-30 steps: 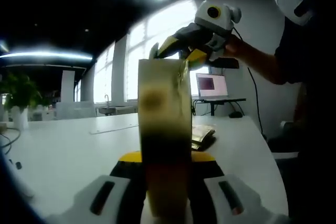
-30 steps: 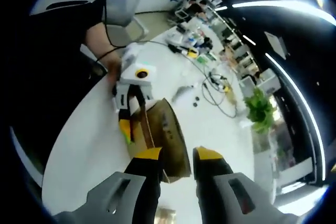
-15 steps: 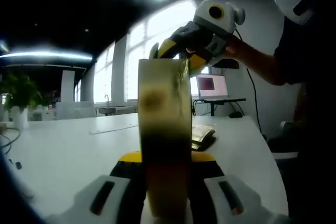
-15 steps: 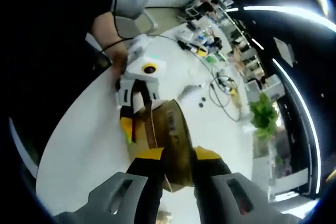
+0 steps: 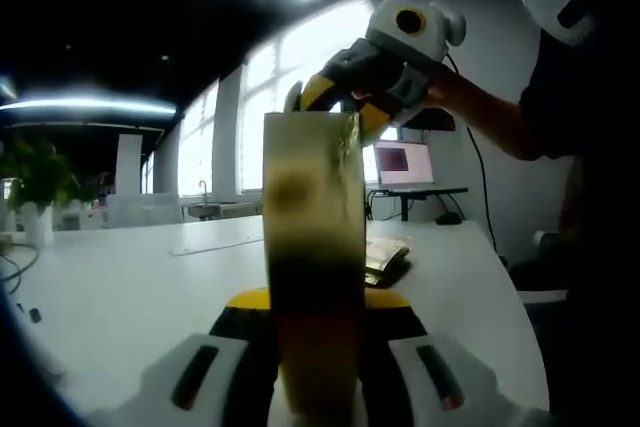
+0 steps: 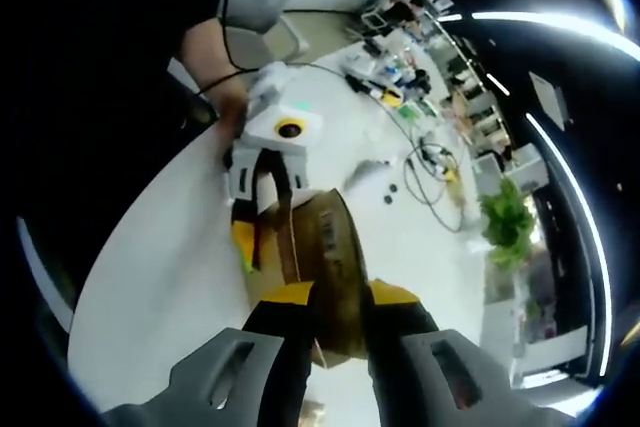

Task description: Extract single mask from mask box in order stack masks on table

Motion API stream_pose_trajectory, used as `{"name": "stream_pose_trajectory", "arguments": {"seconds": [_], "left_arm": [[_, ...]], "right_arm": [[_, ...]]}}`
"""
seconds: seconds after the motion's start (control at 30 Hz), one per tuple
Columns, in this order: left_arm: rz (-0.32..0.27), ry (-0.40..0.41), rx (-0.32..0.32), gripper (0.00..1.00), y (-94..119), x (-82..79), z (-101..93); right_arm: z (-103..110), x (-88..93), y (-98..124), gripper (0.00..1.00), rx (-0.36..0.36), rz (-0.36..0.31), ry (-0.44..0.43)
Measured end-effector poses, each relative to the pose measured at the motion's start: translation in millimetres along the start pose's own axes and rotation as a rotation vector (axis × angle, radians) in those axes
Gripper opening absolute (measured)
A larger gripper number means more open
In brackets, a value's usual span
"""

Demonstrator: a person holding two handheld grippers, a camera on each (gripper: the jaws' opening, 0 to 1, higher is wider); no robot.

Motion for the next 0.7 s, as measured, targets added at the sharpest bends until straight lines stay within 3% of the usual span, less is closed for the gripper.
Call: {"name": "stream_pose_trajectory", "arguments": {"seconds": [0.7], "left_arm": [[0.0, -0.004, 0.0, 0.32, 0.4, 0.9, 0.9]], "right_arm": [[-6.1, -9.7, -4.6, 0.09, -0.128, 0.053, 0.039]]}}
Point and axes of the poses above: the point that each gripper's makers call its tool centre point, and the gripper's own axes: y roughly backward along the fingers, z roughly to its left, x roughly out of its underside, the point moved 10 cm from there along y, roughly backward along the fingers, and after that the axes turned 8 degrees about z, right-handed, at the moved point
